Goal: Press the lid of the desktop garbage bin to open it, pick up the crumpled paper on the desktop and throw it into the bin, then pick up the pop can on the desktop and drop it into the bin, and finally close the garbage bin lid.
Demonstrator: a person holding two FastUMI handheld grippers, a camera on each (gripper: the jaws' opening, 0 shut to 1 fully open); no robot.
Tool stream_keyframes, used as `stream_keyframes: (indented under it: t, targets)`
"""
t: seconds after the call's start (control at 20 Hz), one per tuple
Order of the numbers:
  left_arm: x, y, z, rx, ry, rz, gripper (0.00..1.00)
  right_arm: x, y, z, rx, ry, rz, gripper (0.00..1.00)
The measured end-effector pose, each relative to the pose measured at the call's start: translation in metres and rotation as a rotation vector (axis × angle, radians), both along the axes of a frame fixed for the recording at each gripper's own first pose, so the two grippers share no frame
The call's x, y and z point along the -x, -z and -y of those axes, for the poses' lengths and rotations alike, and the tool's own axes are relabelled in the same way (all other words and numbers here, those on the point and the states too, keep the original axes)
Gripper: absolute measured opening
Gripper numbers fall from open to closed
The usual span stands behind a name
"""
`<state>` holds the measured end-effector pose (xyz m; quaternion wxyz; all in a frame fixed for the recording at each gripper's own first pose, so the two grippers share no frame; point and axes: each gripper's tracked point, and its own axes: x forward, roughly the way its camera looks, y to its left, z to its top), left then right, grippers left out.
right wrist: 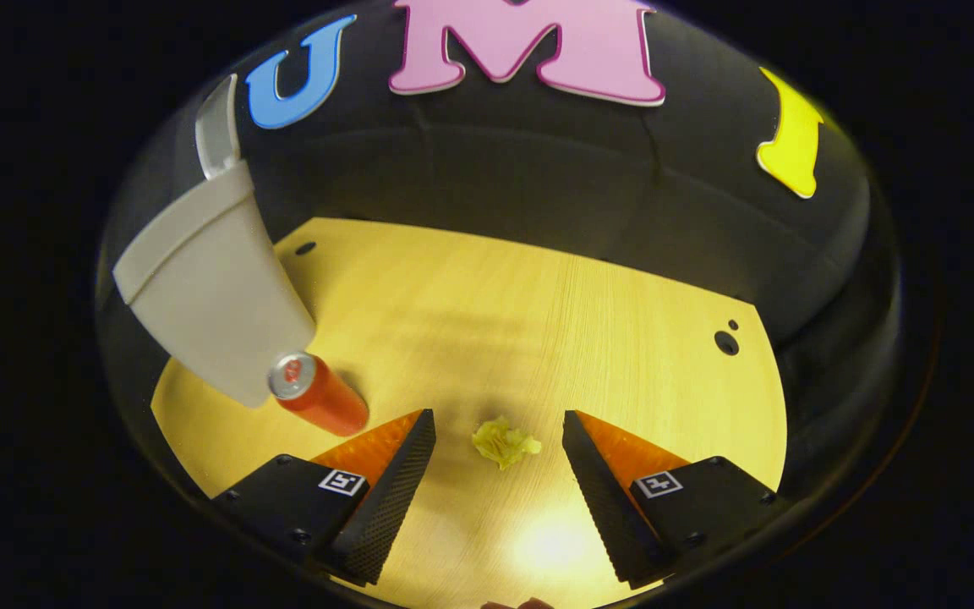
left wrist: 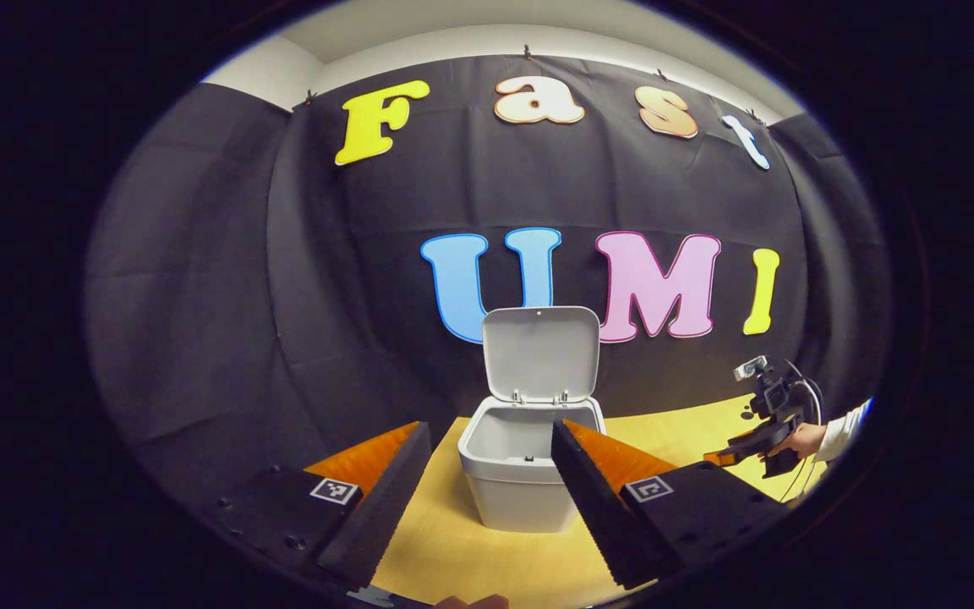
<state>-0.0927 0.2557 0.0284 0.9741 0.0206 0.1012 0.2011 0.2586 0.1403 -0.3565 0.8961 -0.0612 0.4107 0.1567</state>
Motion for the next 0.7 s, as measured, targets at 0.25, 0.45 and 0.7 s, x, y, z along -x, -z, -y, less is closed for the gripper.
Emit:
stream_keyframes:
  t: [0.25,0.45,0.7]
  targets:
    - [0.015,0.008,-0.008,0.000,-0.071,-0.041,0.99,-0.007,0.056,0.009,0.050,0.039,-0.123,0.99]
    - [0.026,0.007,-0.011,-0.028,-0.086,-0.058,0.99,-0.003,0.085,0.014,0.083,0.049,-0.178,0.98]
    - [0.030,0.004,-0.007,-0.047,-0.068,-0.066,0.99,-0.005,0.092,0.020,0.052,0.089,-0.168,0.27]
